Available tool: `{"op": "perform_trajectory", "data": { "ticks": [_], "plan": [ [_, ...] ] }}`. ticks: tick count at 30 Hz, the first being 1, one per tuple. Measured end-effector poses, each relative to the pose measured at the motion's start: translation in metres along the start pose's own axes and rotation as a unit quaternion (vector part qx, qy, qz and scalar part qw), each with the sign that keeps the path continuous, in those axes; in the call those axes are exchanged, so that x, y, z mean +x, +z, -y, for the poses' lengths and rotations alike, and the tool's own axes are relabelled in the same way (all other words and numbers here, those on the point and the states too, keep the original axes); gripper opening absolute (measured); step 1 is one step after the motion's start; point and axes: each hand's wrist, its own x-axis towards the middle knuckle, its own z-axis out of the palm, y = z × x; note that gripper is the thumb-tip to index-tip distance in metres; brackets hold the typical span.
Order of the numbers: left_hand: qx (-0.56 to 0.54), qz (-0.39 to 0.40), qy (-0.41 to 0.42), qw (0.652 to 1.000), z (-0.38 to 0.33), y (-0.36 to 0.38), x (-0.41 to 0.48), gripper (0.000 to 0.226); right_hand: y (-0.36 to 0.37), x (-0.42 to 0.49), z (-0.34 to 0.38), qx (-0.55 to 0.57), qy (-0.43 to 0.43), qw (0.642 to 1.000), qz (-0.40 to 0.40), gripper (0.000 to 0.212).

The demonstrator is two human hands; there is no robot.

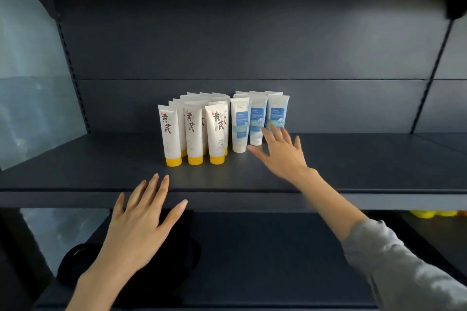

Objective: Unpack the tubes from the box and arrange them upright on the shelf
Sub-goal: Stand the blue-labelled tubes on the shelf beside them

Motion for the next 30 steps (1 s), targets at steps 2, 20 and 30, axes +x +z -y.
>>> {"op": "perform_trajectory", "data": {
  "ticks": [2,20,30],
  "plan": [
    [0.024,-0.001,0.017,1.000,-0.005,0.006,-0.001,0.090,-0.011,-0.029,-0.009,-0.034,0.004,0.999,-0.012,0.072],
    [0.024,-0.001,0.163,0.986,-0.096,0.034,-0.019,0.095,-0.061,-0.264,-0.131,-0.147,0.223,0.964,0.020,0.084],
    [-0.006,0.036,0.265,0.964,-0.218,0.061,-0.078,0.087,-0.080,-0.397,-0.209,-0.147,0.325,0.933,0.055,0.078]
  ]
}}
